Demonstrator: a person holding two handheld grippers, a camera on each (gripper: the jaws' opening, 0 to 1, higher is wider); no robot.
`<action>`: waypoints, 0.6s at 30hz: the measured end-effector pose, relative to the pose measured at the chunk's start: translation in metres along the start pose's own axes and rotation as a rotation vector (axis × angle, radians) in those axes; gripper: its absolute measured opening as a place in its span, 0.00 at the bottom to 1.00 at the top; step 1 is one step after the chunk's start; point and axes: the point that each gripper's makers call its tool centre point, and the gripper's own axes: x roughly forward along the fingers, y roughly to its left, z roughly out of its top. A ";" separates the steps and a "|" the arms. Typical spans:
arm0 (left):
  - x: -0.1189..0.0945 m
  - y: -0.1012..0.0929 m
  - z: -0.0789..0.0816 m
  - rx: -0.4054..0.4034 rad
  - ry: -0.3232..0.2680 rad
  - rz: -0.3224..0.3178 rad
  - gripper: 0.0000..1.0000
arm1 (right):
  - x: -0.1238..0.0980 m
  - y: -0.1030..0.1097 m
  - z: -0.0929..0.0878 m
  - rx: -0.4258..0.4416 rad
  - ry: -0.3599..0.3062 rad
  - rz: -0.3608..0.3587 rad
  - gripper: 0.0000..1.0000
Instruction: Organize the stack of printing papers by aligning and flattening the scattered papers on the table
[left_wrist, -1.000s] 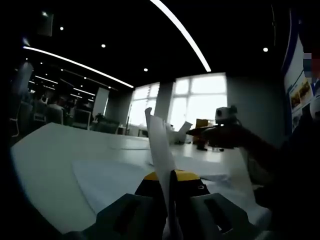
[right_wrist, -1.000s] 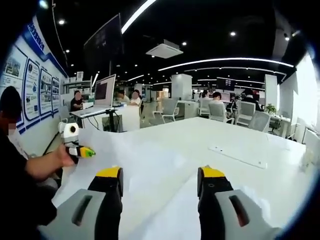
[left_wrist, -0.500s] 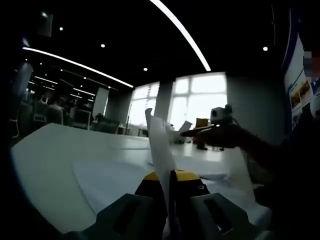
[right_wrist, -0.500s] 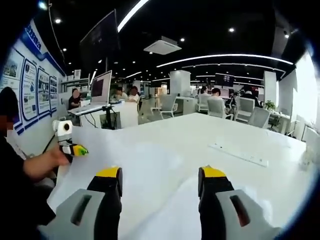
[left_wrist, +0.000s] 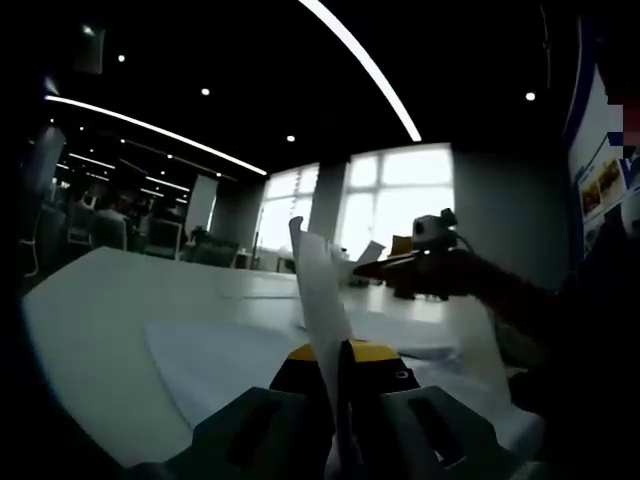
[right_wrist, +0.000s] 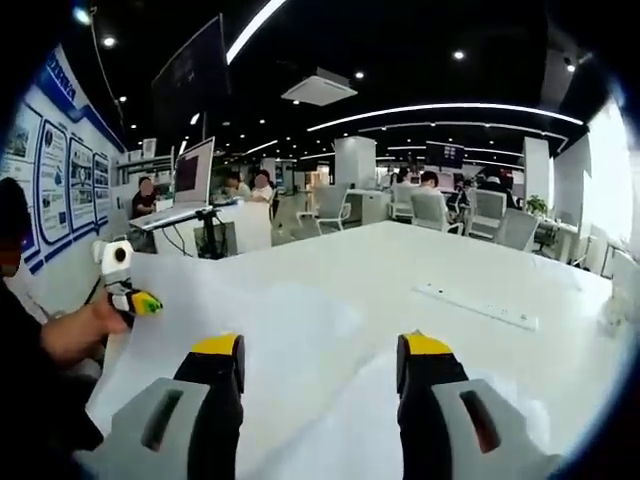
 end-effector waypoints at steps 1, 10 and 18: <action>0.000 0.000 0.000 0.000 0.000 0.000 0.06 | 0.002 -0.003 0.001 0.002 0.002 -0.001 0.57; 0.001 0.000 0.001 0.000 0.000 -0.002 0.06 | 0.012 -0.006 0.003 0.006 0.009 -0.006 0.57; 0.002 0.001 0.001 0.000 0.000 -0.003 0.06 | 0.015 -0.014 0.003 0.013 0.012 -0.022 0.57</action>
